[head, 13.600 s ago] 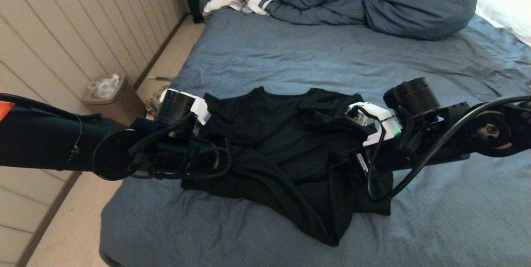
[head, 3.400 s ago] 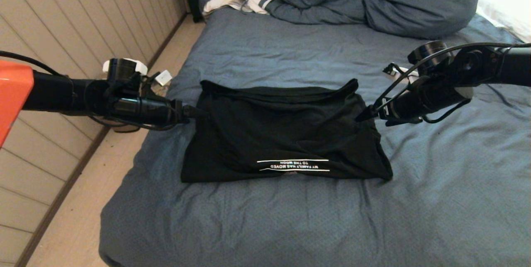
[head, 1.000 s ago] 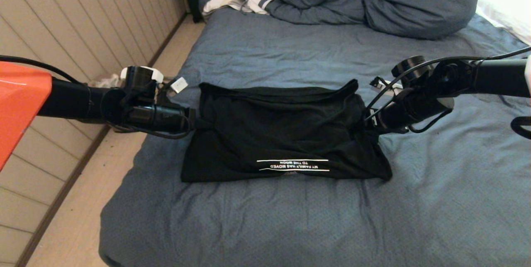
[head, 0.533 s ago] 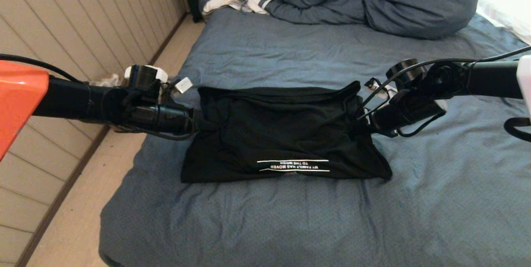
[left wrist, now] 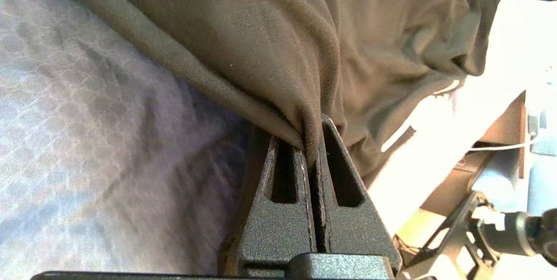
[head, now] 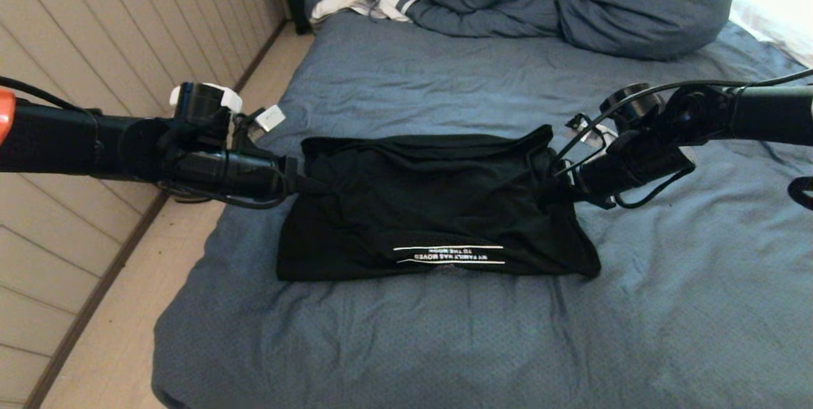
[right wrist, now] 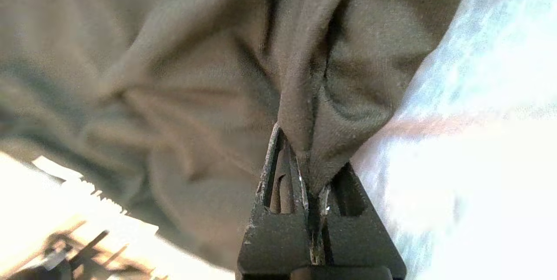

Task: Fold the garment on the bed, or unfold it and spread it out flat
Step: Fold the black T-shirt

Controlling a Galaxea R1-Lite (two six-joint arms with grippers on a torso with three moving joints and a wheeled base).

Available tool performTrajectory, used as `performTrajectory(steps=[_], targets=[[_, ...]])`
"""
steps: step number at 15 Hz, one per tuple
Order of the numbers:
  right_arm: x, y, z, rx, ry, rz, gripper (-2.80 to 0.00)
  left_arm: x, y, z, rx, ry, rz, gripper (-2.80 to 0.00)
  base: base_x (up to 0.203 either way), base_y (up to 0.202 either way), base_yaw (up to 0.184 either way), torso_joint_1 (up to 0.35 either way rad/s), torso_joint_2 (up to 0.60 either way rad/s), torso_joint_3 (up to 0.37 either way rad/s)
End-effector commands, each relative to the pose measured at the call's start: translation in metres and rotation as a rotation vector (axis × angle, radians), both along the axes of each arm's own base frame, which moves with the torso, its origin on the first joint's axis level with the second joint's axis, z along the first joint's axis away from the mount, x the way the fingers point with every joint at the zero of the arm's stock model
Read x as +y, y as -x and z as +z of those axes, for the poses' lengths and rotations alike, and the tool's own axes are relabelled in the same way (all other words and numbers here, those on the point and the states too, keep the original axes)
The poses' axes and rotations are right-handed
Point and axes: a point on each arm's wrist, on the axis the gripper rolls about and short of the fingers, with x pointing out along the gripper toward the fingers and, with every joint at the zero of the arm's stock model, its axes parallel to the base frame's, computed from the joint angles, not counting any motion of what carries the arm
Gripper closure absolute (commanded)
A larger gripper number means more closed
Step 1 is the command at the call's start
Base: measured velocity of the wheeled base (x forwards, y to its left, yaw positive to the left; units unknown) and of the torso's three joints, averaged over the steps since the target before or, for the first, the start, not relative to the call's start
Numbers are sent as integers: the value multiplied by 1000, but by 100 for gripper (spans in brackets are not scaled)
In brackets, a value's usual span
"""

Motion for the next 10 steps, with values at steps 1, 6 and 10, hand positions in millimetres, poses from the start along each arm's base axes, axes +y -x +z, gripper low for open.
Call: performTrajectory(steps=[1, 6, 10], targets=[[-3, 5, 10, -2, -11, 1, 0, 3, 7, 13, -18, 4, 0, 0, 0, 0, 0, 0, 0, 0], [-10, 10, 17, 15, -23, -4, 0, 5, 15, 24, -10, -4, -1, 0, 0, 0, 0, 0, 0, 0], [-16, 10, 14, 37, -19, -17, 0, 9, 14, 18, 2, -34, -13, 0, 0, 0, 0, 0, 0, 0]])
